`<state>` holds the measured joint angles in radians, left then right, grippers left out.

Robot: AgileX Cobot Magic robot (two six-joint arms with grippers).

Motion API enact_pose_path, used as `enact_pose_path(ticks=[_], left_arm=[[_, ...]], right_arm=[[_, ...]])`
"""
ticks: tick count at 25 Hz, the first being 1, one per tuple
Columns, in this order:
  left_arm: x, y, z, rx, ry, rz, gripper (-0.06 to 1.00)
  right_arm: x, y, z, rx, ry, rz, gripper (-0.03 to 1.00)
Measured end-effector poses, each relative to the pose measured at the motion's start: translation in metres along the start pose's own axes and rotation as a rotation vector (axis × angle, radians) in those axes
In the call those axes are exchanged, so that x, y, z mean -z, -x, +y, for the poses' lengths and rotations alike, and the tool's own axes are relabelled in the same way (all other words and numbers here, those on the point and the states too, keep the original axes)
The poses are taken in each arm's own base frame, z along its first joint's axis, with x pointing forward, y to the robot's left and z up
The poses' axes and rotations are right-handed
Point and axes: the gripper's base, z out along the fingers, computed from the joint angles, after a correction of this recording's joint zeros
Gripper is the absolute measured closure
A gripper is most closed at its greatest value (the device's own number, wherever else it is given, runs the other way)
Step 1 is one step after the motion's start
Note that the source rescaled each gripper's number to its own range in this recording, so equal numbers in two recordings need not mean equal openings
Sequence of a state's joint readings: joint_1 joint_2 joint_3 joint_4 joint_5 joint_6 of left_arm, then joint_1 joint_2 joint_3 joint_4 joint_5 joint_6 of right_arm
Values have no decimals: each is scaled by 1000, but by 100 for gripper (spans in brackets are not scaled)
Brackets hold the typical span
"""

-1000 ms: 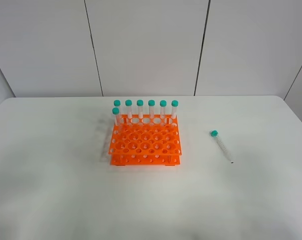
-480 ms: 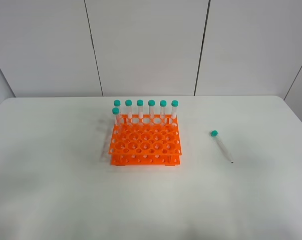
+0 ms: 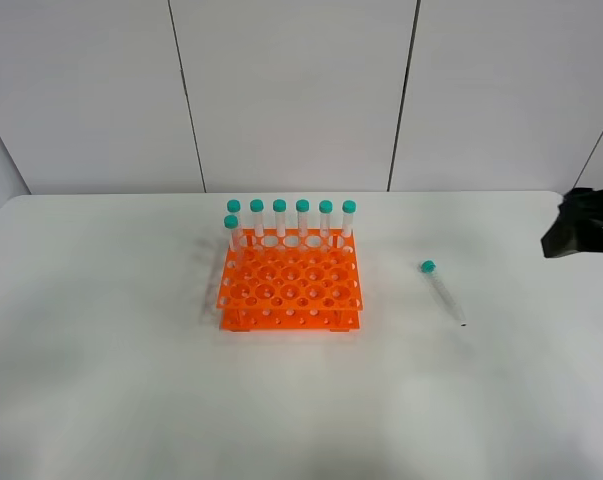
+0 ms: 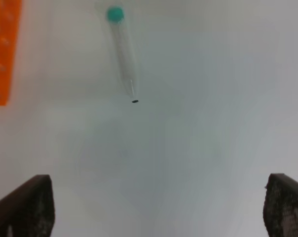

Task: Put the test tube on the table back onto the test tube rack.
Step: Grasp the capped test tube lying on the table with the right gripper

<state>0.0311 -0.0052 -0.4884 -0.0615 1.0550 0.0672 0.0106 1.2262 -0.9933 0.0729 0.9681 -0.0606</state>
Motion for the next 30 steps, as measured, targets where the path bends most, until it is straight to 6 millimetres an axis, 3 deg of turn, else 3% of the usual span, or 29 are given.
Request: enact_pose_path(ticks=[4, 8, 13, 19, 30], left_arm=[[0, 0, 0, 0, 0, 0, -6], [0, 0, 0, 0, 0, 0, -6], [0, 0, 0, 0, 0, 0, -6], [0, 0, 0, 0, 0, 0, -6], [0, 0, 0, 0, 0, 0, -6]], right_arm=[[-53, 43, -4, 20, 5, 136, -3], [-102, 70, -3, 72, 15, 225, -3], [-145, 73, 19, 151, 42, 296, -3], [-170, 72, 34, 189, 51, 298, -3], [-218, 68, 34, 182, 43, 297, -3]])
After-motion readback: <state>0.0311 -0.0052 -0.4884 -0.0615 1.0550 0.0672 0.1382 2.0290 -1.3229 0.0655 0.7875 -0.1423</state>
